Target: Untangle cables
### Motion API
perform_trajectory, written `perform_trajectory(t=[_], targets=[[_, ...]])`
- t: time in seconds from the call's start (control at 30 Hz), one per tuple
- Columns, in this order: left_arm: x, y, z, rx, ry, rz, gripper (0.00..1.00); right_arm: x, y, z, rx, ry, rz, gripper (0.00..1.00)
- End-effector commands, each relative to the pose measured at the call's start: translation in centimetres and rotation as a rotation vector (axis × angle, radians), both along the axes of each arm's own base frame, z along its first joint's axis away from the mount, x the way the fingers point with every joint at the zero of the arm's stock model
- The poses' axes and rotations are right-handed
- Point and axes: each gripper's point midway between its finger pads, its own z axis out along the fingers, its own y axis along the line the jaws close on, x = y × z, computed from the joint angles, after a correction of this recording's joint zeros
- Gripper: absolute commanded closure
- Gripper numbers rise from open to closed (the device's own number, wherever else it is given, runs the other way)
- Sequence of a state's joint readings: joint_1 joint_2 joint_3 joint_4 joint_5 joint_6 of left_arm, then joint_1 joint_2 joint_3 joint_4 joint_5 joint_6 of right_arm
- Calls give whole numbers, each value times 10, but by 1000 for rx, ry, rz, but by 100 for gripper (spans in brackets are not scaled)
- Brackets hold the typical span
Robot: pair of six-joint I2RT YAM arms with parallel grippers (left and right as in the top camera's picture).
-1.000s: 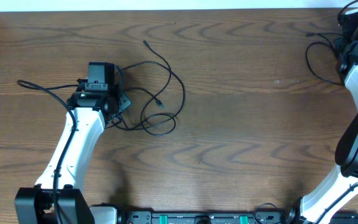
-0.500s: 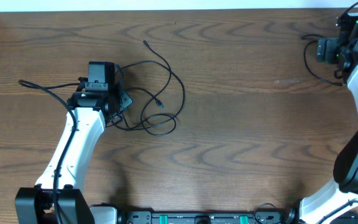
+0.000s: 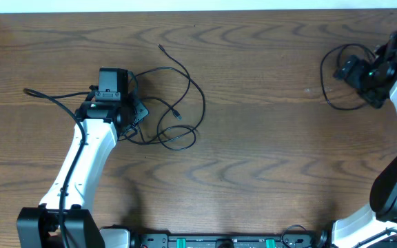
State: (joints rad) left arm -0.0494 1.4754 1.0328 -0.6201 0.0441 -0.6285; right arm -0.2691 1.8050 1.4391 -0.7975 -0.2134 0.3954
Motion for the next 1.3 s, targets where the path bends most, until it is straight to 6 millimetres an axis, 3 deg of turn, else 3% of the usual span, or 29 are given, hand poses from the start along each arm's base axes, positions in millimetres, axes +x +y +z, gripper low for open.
perform_trajectory(t=[0.0,0.1,0.17,0.27,0.4,0.47,0.53,0.63,0.67,0.7,0.93,1.1,1.27], targets=[[5,-6,3,-26,-10,-19,93,-1,45,3,92,-10,171,1],[12,-20,8,-96,-43,-10,93,-4,72,1,89,2,257,1],[29,-48,22,-198,-130,-71,93,-4,97,0,104,12,292,1],[43,-79,37,-256,-216,-159,92,-6,120,0,120,25,308,1],[40,-111,42,-234,-249,-272,85,-10,151,0,134,38,351,1],[36,-114,38,-162,-245,-340,84,-12,166,0,132,35,388,1],[31,-110,32,-79,-223,-367,83,-13,180,1,130,29,423,1],[25,-93,23,10,-180,-325,55,-15,200,2,129,15,473,1],[24,-86,21,34,-167,-309,39,-16,208,3,128,10,491,1],[23,-83,21,44,-161,-301,9,-17,216,3,127,5,509,1],[13,-76,40,75,-189,-334,8,-21,265,1,69,-100,729,1],[-1,-38,71,192,-236,-243,7,-30,306,-2,-36,-214,1031,1],[-16,-3,102,202,-299,-67,7,-26,334,-16,-183,-261,1109,1]])
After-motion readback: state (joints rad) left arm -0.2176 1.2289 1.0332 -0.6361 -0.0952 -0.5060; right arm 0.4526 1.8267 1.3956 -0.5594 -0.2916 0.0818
